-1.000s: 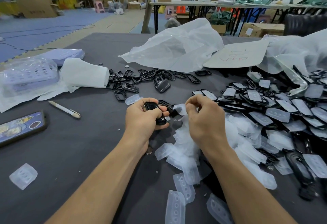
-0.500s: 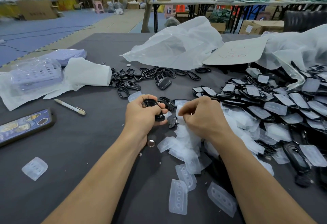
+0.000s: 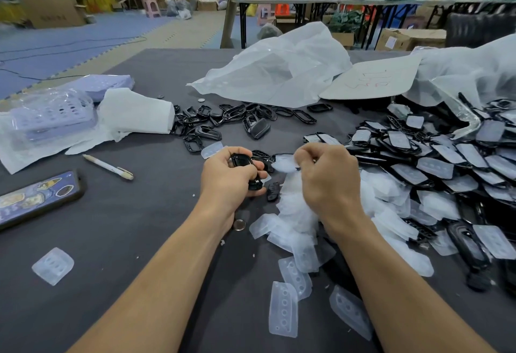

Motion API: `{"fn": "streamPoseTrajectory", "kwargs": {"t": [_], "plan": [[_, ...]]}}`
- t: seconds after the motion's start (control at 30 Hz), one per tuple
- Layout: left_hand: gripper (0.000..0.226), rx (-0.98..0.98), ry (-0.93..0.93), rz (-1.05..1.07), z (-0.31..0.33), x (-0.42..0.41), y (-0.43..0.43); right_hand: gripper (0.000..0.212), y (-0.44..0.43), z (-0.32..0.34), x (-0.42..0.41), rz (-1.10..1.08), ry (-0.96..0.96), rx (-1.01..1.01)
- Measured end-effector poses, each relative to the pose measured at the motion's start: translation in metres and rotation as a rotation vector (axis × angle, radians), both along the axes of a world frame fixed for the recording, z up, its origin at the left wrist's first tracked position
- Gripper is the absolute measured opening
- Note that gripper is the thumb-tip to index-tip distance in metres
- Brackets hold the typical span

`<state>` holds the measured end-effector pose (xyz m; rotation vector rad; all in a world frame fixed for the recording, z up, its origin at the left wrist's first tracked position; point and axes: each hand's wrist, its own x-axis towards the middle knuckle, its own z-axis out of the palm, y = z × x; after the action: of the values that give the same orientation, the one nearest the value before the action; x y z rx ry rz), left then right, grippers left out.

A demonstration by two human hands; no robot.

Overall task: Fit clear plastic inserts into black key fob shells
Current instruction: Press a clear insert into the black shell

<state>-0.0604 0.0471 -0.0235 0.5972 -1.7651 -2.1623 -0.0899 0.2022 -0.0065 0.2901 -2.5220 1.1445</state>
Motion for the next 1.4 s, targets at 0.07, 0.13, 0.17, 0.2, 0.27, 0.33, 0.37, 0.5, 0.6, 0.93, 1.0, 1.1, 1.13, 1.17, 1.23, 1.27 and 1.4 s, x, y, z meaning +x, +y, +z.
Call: {"fn": "streamPoseTrajectory", "kwargs": {"t": [0.07, 0.13, 0.17, 0.2, 0.27, 0.33, 0.37, 0.5, 0.6, 0.93, 1.0, 1.1, 1.13, 1.17, 1.23, 1.27, 1.4], "plan": [[0.038, 0.001, 0.0, -0.002, 0.0, 0.0, 0.0, 0.024, 0.0, 0.001, -0.002, -0.007, -0.031, -0.252], [0.039, -0.023, 0.0, -0.019, 0.0, 0.0, 0.0, 0.026, -0.001, 0.002, -0.003, 0.056, -0.148, -0.521], [0.039, -0.041, 0.004, -0.037, 0.0, 0.0, 0.001, 0.025, -0.002, 0.001, -0.003, 0.094, -0.208, -0.606], [0.04, -0.058, 0.008, -0.059, 0.001, 0.001, 0.002, 0.024, -0.003, 0.001, -0.003, 0.128, -0.249, -0.65], [0.043, -0.095, 0.009, -0.097, 0.001, 0.002, 0.004, 0.02, -0.004, 0.0, -0.003, 0.178, -0.292, -0.703], [0.044, -0.135, 0.002, -0.108, 0.001, 0.003, 0.005, 0.017, -0.005, 0.001, -0.003, 0.206, -0.325, -0.785], [0.043, -0.137, 0.005, -0.109, 0.002, 0.003, 0.005, 0.018, -0.005, 0.003, -0.003, 0.21, -0.337, -0.829], [0.043, -0.075, 0.024, -0.122, 0.003, 0.003, 0.005, 0.019, -0.002, 0.007, -0.003, 0.213, -0.398, -0.958], [0.043, -0.049, 0.031, -0.181, 0.007, 0.007, 0.005, 0.018, -0.001, 0.007, -0.004, 0.224, -0.419, -0.984], [0.034, -0.027, -0.006, -0.211, 0.007, 0.009, 0.009, 0.036, 0.002, -0.004, -0.008, 0.293, -0.405, -0.841], [0.028, -0.045, -0.026, -0.182, 0.007, 0.008, 0.009, 0.042, 0.004, -0.005, -0.008, 0.311, -0.411, -0.813], [0.021, -0.144, -0.072, -0.099, 0.007, 0.007, 0.006, 0.039, 0.009, -0.006, -0.01, 0.217, -0.302, -0.741], [0.021, -0.187, -0.092, -0.067, 0.006, 0.006, 0.004, 0.034, 0.012, -0.004, -0.011, 0.166, -0.239, -0.723], [0.021, -0.219, -0.104, -0.042, 0.006, 0.006, 0.002, 0.029, 0.015, -0.003, -0.012, 0.125, -0.187, -0.717], [0.02, -0.211, -0.1, -0.016, 0.006, 0.006, 0.0, 0.023, 0.019, 0.001, -0.014, 0.09, -0.135, -0.71], [0.02, -0.178, -0.087, -0.019, 0.006, 0.006, 0.0, 0.02, 0.02, 0.002, -0.014, 0.094, -0.132, -0.698], [0.05, 0.047, 0.023, -0.226, 0.009, 0.009, 0.01, 0.015, 0.011, 0.002, -0.009, 0.148, -0.19, -0.734]]}}
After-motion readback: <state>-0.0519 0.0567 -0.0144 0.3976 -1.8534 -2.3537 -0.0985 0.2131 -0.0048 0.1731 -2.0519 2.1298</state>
